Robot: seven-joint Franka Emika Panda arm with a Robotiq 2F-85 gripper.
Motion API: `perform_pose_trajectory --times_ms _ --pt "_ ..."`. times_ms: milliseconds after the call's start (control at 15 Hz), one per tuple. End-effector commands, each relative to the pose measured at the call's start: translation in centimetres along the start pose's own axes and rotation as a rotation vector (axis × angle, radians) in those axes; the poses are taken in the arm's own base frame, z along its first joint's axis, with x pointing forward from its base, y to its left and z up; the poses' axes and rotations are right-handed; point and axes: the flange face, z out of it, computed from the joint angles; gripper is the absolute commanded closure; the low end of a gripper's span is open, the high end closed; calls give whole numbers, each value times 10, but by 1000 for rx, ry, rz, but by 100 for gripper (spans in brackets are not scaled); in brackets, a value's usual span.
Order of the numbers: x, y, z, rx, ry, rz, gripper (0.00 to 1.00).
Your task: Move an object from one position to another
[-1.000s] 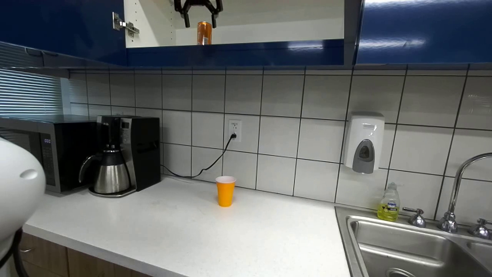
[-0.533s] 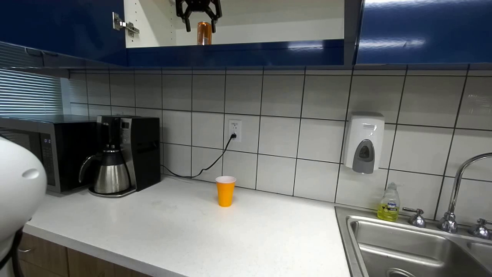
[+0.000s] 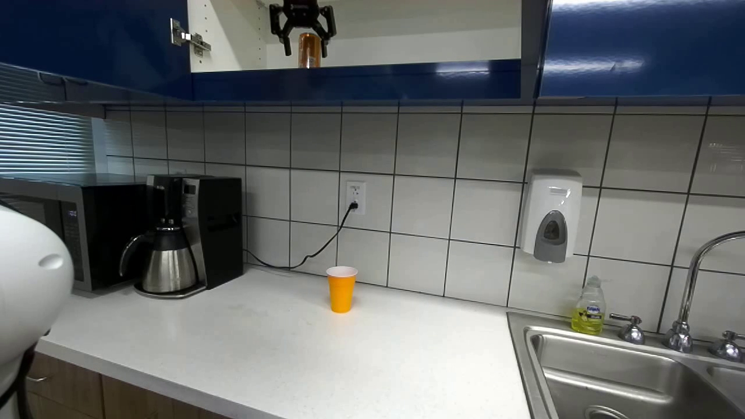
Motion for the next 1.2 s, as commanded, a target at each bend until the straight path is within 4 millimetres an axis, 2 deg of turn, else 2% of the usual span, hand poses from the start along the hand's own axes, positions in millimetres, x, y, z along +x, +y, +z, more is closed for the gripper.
perform_pose_trajectory --times_ms 0,933,1133 --pt "15 -8 2 12 22 19 0" --pt "43 -15 21 5 74 52 0" --pt "45 -17 15 9 87 57 0"
